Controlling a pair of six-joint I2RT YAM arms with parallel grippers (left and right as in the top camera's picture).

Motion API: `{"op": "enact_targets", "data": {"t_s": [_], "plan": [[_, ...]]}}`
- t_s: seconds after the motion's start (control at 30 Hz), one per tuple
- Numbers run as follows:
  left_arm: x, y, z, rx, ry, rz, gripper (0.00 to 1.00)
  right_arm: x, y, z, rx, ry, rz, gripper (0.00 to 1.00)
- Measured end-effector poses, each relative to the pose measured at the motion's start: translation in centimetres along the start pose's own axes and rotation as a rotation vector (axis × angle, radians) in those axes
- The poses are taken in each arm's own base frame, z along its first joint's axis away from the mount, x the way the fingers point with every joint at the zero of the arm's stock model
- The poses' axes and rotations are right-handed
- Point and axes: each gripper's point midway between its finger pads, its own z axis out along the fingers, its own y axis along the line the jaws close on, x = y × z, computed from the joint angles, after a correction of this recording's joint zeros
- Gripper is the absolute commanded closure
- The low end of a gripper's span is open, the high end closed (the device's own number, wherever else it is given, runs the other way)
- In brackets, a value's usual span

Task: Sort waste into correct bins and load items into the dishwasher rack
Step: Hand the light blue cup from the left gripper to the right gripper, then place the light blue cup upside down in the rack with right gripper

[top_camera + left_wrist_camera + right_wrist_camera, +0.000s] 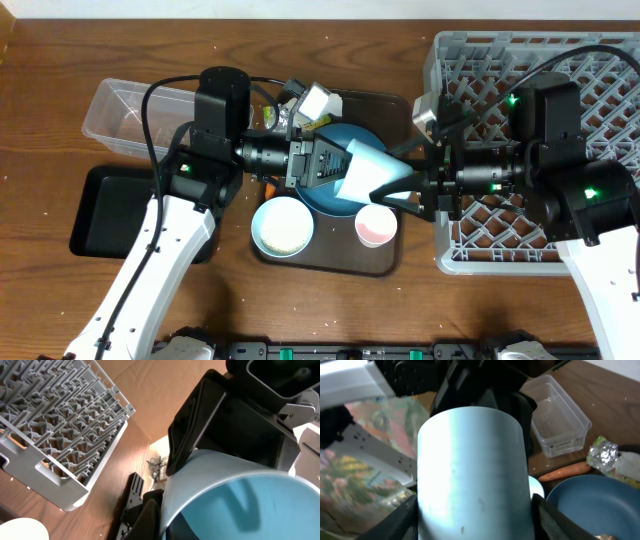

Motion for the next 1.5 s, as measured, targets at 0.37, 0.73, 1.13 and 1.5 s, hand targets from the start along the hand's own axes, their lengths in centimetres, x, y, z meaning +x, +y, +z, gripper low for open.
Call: {"op": "enact_targets", "data": {"t_s": [0.37, 0.73, 1.13, 1.5], "plan": [[-1.9, 1.2, -0.5, -0.059, -0.066, 0.05, 0.02, 1.6, -2.5, -1.6, 0.218, 0.056, 0.106, 0.55], [-1.5, 0.5, -0.1, -0.026, -0.044, 0.056, 0.02, 7.3, -14.0, -15.9, 0.947, -0.026, 0.612, 0.53], [-1.5, 0.5, -0.1, -0.023, -0.042, 0.056, 0.02, 18.1, -20.1, -26.0, 1.23, -0.106, 1.275, 0.56], [-1.4, 0.7, 0.0, -0.034, -0.043, 0.049, 0.01, 24.7, -23.9, -27.8, 1.222, -0.119, 1.594, 0.54]]}}
